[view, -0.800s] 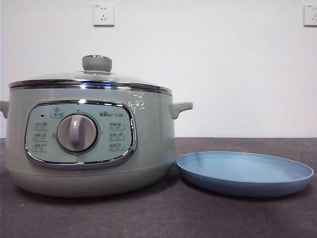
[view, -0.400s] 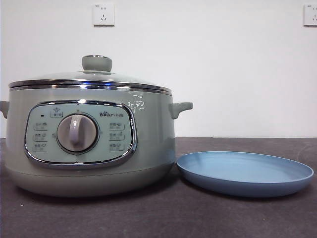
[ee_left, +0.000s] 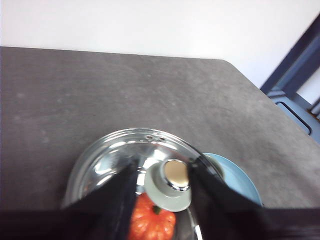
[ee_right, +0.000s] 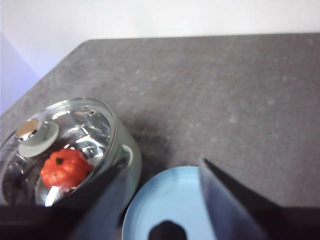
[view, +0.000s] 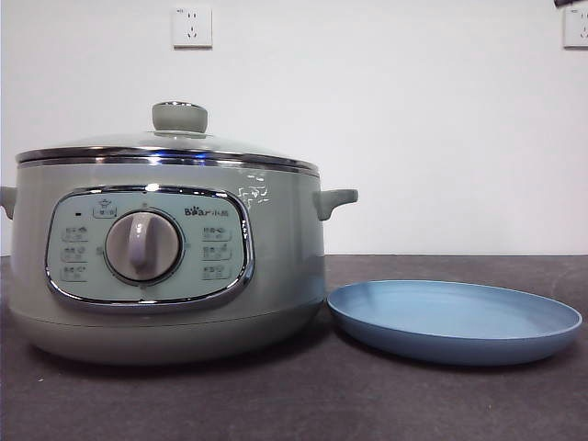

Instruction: Take the pumpkin out from the steamer,put the pumpkin in the blue plate,close the lid

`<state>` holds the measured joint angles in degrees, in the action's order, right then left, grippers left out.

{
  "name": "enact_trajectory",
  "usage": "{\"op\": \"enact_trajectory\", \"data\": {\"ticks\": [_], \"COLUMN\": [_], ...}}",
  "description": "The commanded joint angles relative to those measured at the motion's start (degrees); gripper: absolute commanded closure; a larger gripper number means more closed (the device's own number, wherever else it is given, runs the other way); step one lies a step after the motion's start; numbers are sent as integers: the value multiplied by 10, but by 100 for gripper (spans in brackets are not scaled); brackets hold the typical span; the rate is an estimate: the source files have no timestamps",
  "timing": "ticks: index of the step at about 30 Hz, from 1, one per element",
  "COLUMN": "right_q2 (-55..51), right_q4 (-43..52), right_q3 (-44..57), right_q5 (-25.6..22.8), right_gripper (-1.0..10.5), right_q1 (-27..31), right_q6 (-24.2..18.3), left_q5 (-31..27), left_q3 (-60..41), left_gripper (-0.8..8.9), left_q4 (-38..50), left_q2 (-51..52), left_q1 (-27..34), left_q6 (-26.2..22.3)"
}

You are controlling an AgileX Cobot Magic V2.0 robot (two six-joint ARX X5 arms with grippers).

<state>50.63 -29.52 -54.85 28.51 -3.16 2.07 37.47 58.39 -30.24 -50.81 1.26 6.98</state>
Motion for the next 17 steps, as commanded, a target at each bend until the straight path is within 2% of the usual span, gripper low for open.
{"op": "enact_trajectory", "data": {"ticks": [1, 9, 17], "right_q2": [4, 4, 4], "right_q4": [-6, -8, -13], "right_q3": [-2, -2, -2], "right_q5": [0, 1, 1], "right_gripper": [402, 406, 410], "right_q1": [-3, -4, -4], "right_q6": [-5, 1, 15], "left_q5": [-2, -74, -130], "left_q3": [0, 0, 6], "left_gripper": [345, 346, 346], "left_q4": [-2, 14, 40], "left_q2": [-7, -23, -89], "left_q1": [-17, -89, -171], "left_q6": [-7, -5, 4]}}
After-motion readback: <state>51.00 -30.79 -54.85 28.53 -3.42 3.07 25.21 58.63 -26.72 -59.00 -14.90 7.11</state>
